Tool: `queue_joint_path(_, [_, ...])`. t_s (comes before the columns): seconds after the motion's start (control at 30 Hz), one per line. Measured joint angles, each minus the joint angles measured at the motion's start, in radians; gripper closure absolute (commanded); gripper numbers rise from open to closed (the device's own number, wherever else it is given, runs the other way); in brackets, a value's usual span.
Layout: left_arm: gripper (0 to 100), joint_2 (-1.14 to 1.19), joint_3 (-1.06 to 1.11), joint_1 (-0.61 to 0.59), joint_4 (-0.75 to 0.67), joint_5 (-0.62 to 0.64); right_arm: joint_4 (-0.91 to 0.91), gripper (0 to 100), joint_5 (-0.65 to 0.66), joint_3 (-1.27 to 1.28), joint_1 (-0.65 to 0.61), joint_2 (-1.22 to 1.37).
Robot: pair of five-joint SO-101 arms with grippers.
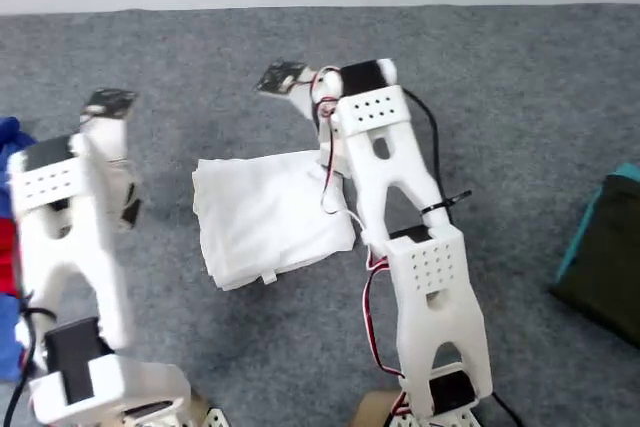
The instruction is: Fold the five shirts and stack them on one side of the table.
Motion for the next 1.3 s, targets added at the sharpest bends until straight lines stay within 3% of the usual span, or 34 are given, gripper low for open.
queue_joint_path(0.27, [99, 0.0, 0.0, -0.15, -0.006, -0.034, 0.002, 98.5, 0.025, 0.0, -0.081, 0.0])
queue_joint_path(0.6, [99, 0.0, 0.0, -0.155, -0.043, -0.038, 0.002, 97.4, 0.034, 0.147, -0.103, 0.0])
queue_joint_path(0.87, [99, 0.0, 0.0, -0.155, -0.044, -0.038, 0.002, 79.4, 0.034, 0.173, -0.084, 0.0])
queue_joint_path(1.3, [99, 0.0, 0.0, -0.155, -0.064, -0.038, 0.002, 79.3, 0.037, 0.173, -0.115, 0.0])
